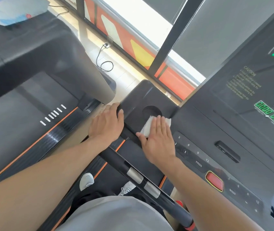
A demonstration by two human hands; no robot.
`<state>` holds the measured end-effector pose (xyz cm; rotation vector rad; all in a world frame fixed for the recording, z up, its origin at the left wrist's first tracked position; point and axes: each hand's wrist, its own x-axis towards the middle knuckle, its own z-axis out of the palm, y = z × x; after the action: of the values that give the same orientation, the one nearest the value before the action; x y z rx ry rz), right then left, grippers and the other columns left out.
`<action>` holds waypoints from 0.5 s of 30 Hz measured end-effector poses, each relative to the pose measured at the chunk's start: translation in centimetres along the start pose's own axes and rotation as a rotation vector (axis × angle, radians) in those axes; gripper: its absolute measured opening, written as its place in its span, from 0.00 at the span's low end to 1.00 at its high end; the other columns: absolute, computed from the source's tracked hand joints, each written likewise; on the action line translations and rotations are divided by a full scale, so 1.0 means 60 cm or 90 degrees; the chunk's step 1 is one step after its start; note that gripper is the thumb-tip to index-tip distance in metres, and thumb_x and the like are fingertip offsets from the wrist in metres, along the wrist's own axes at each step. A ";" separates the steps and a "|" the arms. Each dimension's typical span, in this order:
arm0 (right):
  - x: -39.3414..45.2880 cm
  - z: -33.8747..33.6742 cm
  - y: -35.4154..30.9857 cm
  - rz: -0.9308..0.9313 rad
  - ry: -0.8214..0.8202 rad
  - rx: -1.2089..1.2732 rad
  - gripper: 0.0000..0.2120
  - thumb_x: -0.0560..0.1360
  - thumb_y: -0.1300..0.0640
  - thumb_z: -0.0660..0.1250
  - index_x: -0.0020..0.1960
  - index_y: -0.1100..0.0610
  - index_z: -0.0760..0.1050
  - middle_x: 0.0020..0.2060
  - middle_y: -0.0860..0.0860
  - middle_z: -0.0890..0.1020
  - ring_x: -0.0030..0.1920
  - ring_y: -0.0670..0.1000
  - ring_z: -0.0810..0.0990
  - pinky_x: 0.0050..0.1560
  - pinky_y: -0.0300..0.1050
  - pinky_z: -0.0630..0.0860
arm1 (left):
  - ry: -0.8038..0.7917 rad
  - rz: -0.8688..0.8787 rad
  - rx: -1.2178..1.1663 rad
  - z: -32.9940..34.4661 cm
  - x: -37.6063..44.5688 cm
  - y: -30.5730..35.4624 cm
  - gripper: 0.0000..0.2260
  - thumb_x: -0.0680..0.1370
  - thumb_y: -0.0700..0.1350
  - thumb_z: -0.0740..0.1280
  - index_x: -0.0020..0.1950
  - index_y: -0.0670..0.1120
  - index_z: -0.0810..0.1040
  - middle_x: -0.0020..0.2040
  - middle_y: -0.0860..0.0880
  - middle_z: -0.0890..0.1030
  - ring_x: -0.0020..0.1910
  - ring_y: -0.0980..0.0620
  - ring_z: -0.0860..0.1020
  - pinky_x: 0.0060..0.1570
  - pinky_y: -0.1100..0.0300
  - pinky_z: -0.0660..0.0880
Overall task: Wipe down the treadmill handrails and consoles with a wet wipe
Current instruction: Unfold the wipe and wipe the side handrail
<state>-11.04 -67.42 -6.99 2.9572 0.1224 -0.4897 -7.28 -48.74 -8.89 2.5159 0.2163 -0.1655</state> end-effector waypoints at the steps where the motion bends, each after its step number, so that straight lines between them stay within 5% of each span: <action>1: 0.007 -0.003 0.008 0.030 0.003 -0.008 0.43 0.80 0.33 0.32 0.82 0.64 0.39 0.82 0.60 0.43 0.82 0.56 0.39 0.81 0.54 0.37 | -0.004 0.001 -0.004 0.000 0.000 0.000 0.20 0.85 0.55 0.50 0.74 0.52 0.67 0.68 0.50 0.76 0.64 0.45 0.76 0.59 0.45 0.72; 9: 0.095 -0.020 -0.045 0.124 0.015 0.105 0.38 0.84 0.39 0.40 0.81 0.67 0.46 0.81 0.65 0.43 0.82 0.62 0.40 0.81 0.57 0.38 | -0.023 0.021 -0.038 -0.010 -0.006 -0.002 0.20 0.85 0.53 0.52 0.76 0.51 0.65 0.70 0.50 0.75 0.64 0.44 0.77 0.61 0.45 0.73; 13: 0.037 0.004 -0.054 0.058 0.105 0.115 0.32 0.85 0.42 0.46 0.79 0.63 0.60 0.79 0.60 0.62 0.78 0.60 0.60 0.80 0.55 0.54 | -0.026 0.039 -0.039 -0.013 -0.012 -0.002 0.22 0.85 0.53 0.53 0.78 0.50 0.64 0.72 0.49 0.74 0.66 0.44 0.76 0.62 0.45 0.72; 15: 0.020 0.006 -0.052 0.044 0.147 0.157 0.24 0.85 0.46 0.54 0.74 0.61 0.67 0.68 0.57 0.76 0.68 0.60 0.72 0.72 0.53 0.66 | -0.028 0.040 -0.042 -0.014 -0.011 -0.001 0.22 0.84 0.53 0.53 0.78 0.50 0.64 0.72 0.48 0.74 0.67 0.44 0.75 0.63 0.45 0.72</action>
<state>-10.36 -64.33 -8.11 3.2376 -0.0190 -0.1630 -7.85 -48.28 -8.10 2.4482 0.1237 -0.1846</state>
